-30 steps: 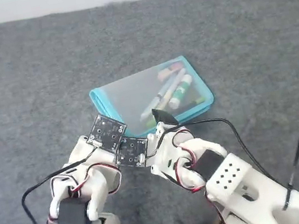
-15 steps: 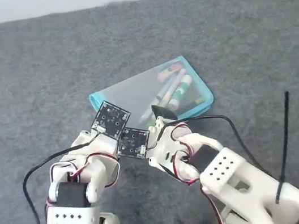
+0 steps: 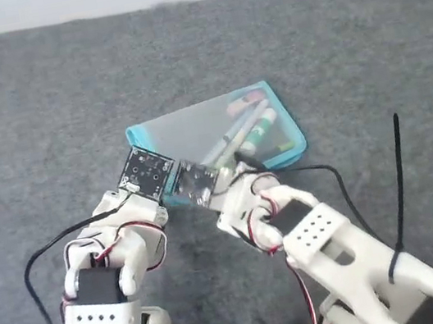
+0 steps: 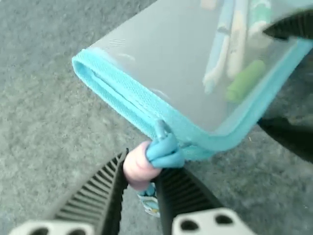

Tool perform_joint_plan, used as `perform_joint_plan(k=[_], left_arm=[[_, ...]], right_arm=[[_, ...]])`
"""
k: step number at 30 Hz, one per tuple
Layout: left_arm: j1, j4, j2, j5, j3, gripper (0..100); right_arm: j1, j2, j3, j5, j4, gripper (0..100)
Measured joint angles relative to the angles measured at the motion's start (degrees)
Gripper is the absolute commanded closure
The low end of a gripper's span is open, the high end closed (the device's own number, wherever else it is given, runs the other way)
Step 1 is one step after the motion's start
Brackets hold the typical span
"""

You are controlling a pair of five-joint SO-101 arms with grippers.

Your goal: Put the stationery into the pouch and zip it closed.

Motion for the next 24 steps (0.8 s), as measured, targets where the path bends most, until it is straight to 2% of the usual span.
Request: perform_joint_plan(k=[6, 13, 15, 20, 24], left_arm=[[2.20, 6.33, -0.09, 0.09, -3.78, 99], [2.81, 6.68, -0.09, 0.35, -3.87, 99], [2.81, 6.68, -0.09, 0.44, -3.96, 99], [2.81, 6.68, -0.09, 0.53, -3.96, 99], [2.81, 6.68, -0.09, 0.53, -3.96, 99]], right_arm=[[0.00, 8.53, -6.15, -0.35, 0.00, 69.0], [0.00, 15.30, -13.54, -1.23, 0.00, 69.6], [0.00, 15.74, -14.59, -2.64, 0.00, 74.5], [0.44, 16.09, -15.12, -4.31, 0.00, 97.4], [2.11, 16.00, -15.30, -4.48, 0.18, 99.4]])
